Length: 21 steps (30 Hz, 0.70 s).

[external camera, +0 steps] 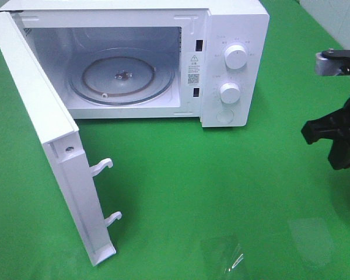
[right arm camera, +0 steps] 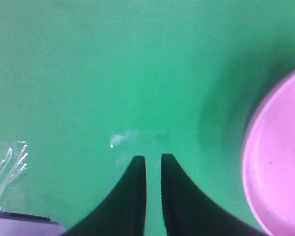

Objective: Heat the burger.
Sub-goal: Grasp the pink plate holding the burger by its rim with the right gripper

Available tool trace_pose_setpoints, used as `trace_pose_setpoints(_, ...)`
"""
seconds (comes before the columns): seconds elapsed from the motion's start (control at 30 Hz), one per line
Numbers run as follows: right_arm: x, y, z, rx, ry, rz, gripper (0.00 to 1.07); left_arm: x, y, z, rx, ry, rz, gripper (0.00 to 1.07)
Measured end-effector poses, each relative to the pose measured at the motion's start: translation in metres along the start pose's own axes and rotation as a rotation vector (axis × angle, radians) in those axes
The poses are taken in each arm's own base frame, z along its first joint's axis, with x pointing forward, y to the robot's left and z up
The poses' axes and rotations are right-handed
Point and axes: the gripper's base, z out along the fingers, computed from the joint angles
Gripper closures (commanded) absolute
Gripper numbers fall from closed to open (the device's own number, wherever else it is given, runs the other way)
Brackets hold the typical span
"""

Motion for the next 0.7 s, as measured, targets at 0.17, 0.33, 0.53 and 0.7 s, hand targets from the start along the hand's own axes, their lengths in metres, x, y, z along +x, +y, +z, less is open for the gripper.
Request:
trace_pose_setpoints(0.17, 0.003, -0.027, 0.0, 0.06, 0.032, 0.062, 0.79, 0.0, 0.0, 0.0, 0.0, 0.0, 0.0, 0.09)
trace_pose_setpoints(0.33, 0.004, -0.038, 0.0, 0.09, 0.042, 0.087, 0.37, 0.0, 0.0, 0.0, 0.0, 0.0, 0.0, 0.09)
trace_pose_setpoints(0.53, 0.005, -0.043, -0.001, 0.145, 0.049, 0.039, 0.06, 0.0, 0.0, 0.0, 0.0, 0.0, 0.0, 0.09)
trace_pose_setpoints(0.7, 0.005, -0.044, -0.001, 0.151, 0.049, 0.03, 0.08, 0.0, 0.0, 0.0, 0.0, 0.0, 0.0, 0.09)
